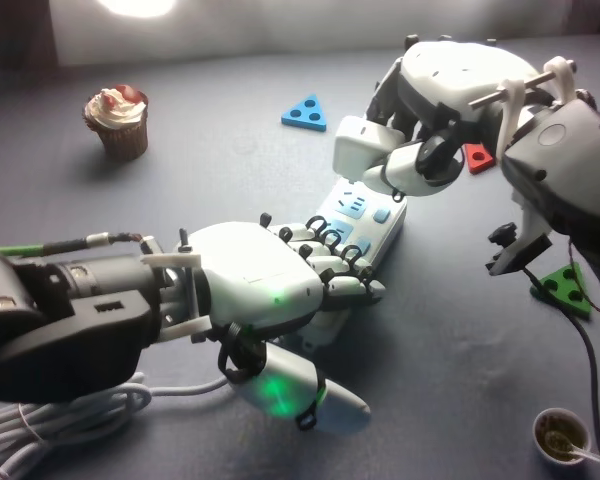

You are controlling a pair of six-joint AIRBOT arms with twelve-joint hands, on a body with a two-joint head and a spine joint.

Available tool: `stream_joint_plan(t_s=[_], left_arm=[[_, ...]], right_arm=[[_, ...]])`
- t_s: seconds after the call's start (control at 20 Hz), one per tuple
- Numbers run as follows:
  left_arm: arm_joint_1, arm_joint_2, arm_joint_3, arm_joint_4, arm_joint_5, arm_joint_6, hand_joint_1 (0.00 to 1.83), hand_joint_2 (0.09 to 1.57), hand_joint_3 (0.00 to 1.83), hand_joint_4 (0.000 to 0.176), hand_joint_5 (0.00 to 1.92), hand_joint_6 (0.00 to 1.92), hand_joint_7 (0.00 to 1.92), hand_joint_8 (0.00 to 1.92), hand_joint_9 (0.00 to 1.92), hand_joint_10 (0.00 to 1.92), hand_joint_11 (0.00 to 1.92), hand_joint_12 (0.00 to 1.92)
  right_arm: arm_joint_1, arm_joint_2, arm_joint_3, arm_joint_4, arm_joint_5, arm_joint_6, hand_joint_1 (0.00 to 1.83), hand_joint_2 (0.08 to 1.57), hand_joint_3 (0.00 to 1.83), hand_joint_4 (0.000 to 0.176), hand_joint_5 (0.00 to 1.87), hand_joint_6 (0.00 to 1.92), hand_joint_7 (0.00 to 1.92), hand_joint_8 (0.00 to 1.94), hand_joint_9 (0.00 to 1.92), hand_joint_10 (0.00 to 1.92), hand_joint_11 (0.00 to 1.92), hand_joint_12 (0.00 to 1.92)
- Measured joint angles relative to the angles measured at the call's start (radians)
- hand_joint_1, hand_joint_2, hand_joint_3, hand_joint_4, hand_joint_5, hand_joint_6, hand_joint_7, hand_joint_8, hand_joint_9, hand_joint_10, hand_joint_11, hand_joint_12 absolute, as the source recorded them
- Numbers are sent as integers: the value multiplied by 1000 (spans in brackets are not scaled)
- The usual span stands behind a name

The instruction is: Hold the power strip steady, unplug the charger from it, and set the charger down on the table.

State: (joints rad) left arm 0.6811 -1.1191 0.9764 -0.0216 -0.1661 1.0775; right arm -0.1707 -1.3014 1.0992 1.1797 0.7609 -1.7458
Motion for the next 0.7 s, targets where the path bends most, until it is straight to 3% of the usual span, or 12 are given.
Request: stream_joint_plan(t_s=[0.1,0.25,0.45,0.65,0.7], left_arm=[[1,0,0,-4,-4,3,86,1039,0,0,173,5,190,5,192,5,57,303],[1,0,0,-5,-5,4,71,1038,0,0,168,2,185,1,192,3,49,305],[0,0,-3,-5,-4,6,62,1039,0,0,164,0,196,4,196,3,47,310],[-11,1,-5,-6,6,8,67,1042,1,0,155,0,179,0,185,0,42,312],[-15,1,-5,-5,11,8,73,1037,0,0,159,2,186,3,190,2,52,318]], right_arm=[[0,29,-15,-51,-10,0,1254,1048,0,0,1071,763,1218,656,1336,7,848,927],[-16,77,-27,-242,-6,3,1253,1047,0,0,1073,767,1218,647,1331,4,840,922],[-72,140,-28,-591,-61,-46,1252,1048,0,0,1085,730,1201,692,1309,0,806,946],[-140,196,-32,-1044,-87,-56,1251,1052,1,0,1071,748,1196,706,1302,1,813,926],[-153,200,-32,-1096,-100,-54,1256,1045,0,0,1088,717,1223,660,1317,5,830,922]])
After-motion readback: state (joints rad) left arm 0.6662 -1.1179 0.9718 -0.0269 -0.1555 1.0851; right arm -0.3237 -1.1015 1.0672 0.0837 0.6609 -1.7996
